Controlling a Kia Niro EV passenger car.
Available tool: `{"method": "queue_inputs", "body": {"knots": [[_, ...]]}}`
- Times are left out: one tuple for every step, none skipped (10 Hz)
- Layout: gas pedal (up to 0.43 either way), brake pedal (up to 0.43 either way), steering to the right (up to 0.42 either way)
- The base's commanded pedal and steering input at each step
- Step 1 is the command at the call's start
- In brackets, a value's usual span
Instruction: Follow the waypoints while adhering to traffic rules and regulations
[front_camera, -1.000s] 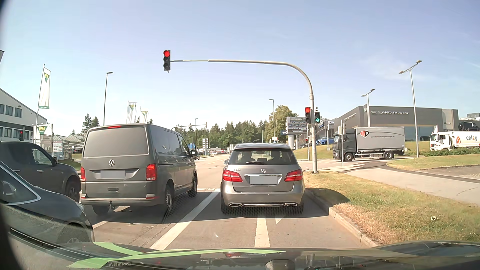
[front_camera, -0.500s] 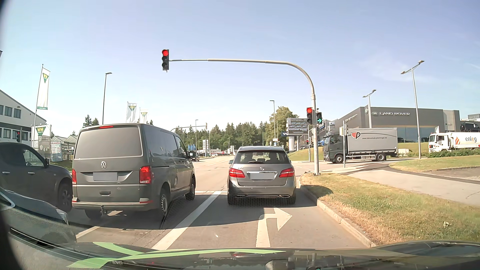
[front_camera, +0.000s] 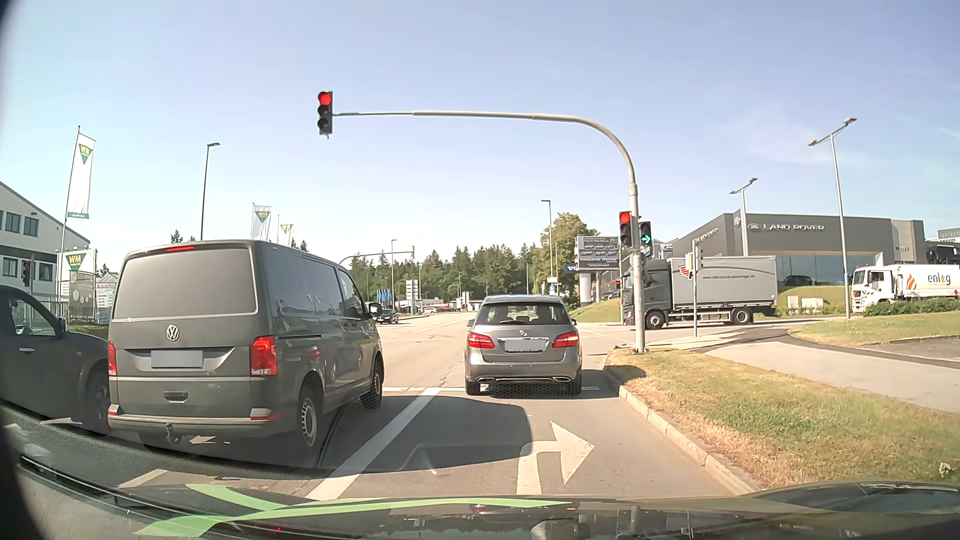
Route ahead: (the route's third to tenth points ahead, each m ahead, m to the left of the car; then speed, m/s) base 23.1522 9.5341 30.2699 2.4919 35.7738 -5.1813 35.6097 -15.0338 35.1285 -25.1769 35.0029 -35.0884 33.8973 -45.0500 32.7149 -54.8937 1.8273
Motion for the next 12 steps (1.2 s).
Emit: {"method": "queue_inputs", "body": {"knots": [[0.26, 0.0, -0.018], [0.26, 0.0, -0.018], [0.26, 0.0, -0.018], [0.26, 0.0, -0.018], [0.26, 0.0, -0.018], [0.26, 0.0, -0.018], [0.26, 0.0, -0.018], [0.26, 0.0, -0.018], [0.26, 0.0, -0.018], [0.26, 0.0, -0.018], [0.26, 0.0, -0.018], [0.26, 0.0, -0.018]]}}
